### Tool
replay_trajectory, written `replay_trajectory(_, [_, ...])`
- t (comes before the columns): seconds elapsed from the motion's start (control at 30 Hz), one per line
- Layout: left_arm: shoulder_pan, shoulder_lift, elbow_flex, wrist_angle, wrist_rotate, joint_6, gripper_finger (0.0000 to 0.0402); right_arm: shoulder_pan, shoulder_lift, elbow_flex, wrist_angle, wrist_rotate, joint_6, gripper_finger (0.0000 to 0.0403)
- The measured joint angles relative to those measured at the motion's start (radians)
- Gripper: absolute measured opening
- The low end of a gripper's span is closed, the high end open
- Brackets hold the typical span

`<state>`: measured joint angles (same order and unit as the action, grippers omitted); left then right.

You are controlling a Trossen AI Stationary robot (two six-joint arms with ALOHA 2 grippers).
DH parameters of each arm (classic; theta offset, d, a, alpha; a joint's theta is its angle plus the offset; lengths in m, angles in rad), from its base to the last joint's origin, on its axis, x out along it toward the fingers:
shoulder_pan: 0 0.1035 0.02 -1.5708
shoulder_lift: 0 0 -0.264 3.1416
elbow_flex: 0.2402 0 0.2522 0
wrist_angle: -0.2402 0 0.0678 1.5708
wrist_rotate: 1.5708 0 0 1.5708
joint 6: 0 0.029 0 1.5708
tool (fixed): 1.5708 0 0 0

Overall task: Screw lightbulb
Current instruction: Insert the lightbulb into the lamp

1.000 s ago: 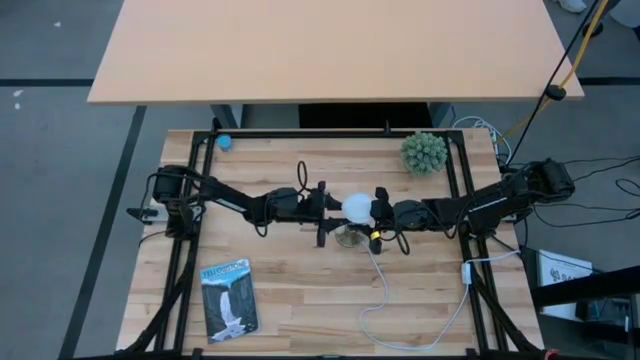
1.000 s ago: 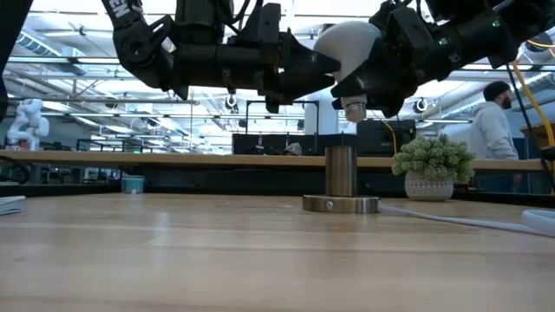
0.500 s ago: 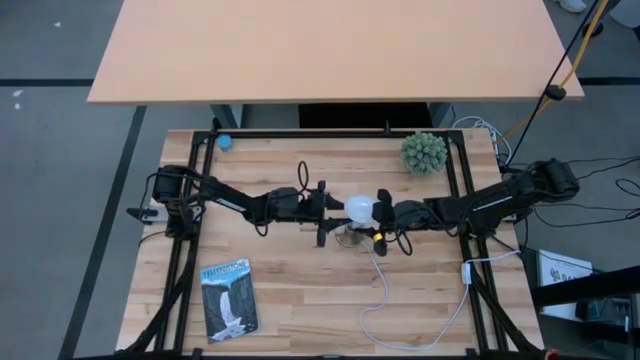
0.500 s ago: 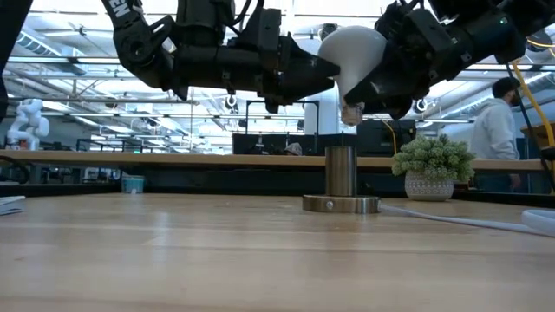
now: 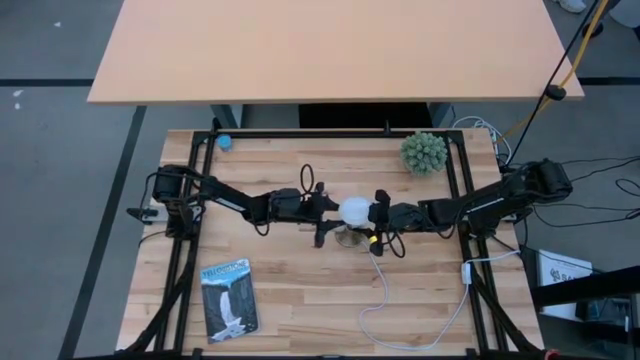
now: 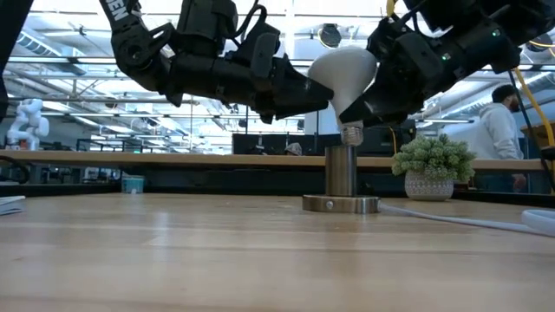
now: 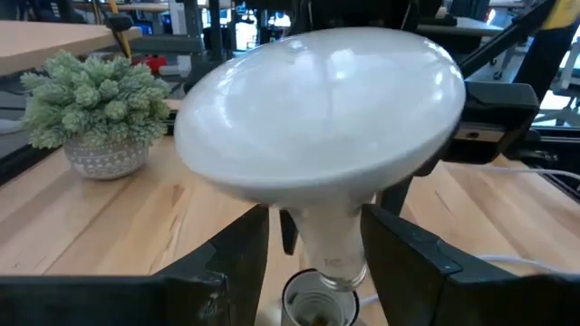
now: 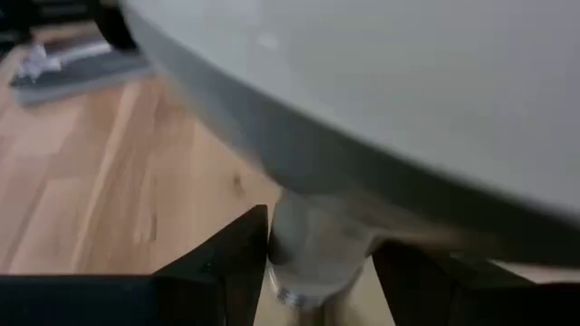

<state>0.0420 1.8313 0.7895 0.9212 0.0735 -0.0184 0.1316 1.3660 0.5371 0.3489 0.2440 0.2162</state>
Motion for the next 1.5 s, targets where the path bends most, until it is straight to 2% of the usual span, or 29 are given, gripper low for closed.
replay_trajectory(0.37, [0.01, 0.0, -0.009, -0.002, 0.0, 0.059, 0.0179, -0.001, 0.078, 0.046, -0.004, 0.071, -0.058, 0.0183])
replay_trajectory(0.73, [0.023, -0.05, -0.054, 0.009, -0.002, 0.076, 0.0179, -0.001, 0.089, 0.047, 0.005, 0.068, -0.073, 0.0183])
replay_trajectory(1.5, [0.02, -0.05, -0.055, -0.021, -0.002, 0.072, 0.0179, -0.001, 0.089, 0.046, 0.006, 0.068, -0.072, 0.0183])
